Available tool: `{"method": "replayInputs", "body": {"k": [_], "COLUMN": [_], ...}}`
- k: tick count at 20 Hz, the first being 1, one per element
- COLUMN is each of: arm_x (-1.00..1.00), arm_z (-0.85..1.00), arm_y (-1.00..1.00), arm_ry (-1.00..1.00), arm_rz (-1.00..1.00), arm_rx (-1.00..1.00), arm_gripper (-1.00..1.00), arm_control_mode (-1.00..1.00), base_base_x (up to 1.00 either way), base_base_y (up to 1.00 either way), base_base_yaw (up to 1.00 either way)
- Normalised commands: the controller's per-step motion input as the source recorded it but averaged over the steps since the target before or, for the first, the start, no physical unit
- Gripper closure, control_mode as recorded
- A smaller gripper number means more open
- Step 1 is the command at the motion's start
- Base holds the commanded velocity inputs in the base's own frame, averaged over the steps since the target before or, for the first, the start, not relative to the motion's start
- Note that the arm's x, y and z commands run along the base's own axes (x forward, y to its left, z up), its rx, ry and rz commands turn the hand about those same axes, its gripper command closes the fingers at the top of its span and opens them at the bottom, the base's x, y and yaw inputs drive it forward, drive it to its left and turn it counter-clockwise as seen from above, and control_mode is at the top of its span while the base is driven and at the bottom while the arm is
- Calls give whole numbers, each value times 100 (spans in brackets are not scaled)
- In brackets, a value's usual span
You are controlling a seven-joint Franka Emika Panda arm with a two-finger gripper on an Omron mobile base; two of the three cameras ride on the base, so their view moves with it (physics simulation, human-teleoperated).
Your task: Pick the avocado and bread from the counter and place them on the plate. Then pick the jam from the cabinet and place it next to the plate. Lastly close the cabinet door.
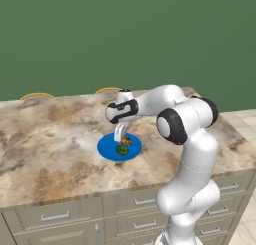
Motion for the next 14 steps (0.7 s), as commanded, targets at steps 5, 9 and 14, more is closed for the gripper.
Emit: {"method": "replayInputs", "body": {"k": [5, 9, 14], "arm_x": [-51, -69, -72], "arm_z": [42, 60, 55], "arm_y": [0, -1, -18], "arm_ry": [-14, -21, -19], "arm_rz": [0, 0, -1], "arm_rx": [6, 7, 7], "arm_gripper": [-100, -100, -100], "arm_control_mode": [-100, -100, -100], "base_base_x": [0, 0, 0], "base_base_y": [0, 0, 0], "base_base_yaw": [0, 0, 0]}}
